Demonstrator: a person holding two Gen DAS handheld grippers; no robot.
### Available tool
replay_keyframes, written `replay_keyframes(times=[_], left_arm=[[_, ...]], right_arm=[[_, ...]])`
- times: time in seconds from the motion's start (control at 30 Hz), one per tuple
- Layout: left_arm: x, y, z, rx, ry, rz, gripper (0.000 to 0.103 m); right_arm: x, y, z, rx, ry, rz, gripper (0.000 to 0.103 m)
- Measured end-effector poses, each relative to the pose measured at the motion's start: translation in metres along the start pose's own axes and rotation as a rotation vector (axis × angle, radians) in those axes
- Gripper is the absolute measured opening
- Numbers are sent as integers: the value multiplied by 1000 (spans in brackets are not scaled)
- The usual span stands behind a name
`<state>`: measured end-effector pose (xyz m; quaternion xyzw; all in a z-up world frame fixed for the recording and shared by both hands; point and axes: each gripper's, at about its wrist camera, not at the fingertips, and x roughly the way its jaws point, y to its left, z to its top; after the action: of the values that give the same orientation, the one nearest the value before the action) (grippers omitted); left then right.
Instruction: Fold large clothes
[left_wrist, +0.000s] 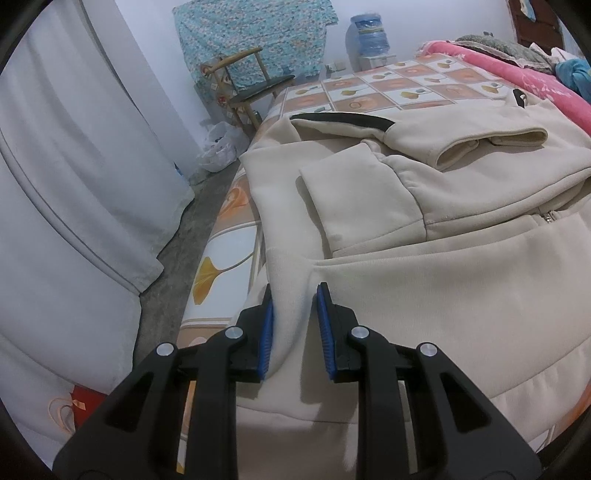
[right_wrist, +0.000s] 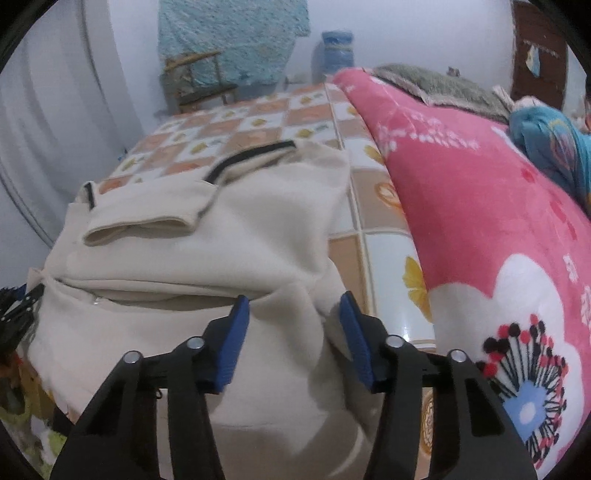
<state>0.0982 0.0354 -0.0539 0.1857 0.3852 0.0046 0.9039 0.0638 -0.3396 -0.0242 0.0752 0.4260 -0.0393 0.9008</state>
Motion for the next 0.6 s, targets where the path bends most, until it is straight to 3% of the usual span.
replay_keyframes(times=[0.17,0.3,0.43,0.6], left_arm=[[0,-1,0,0,1,1,21],[0,0,0,-1,-2,-1,21],[1,1,-1,-6,-3,-6,21],[0,1,-1,-9,-3,-12,21]], right_arm=[[3,-1,-6,2,31,15,41],[-10,4,-8,-21,26,62,29],[-24,11,-10,-47,4,102,28],[-12,3,-8,-21,33,81,28]])
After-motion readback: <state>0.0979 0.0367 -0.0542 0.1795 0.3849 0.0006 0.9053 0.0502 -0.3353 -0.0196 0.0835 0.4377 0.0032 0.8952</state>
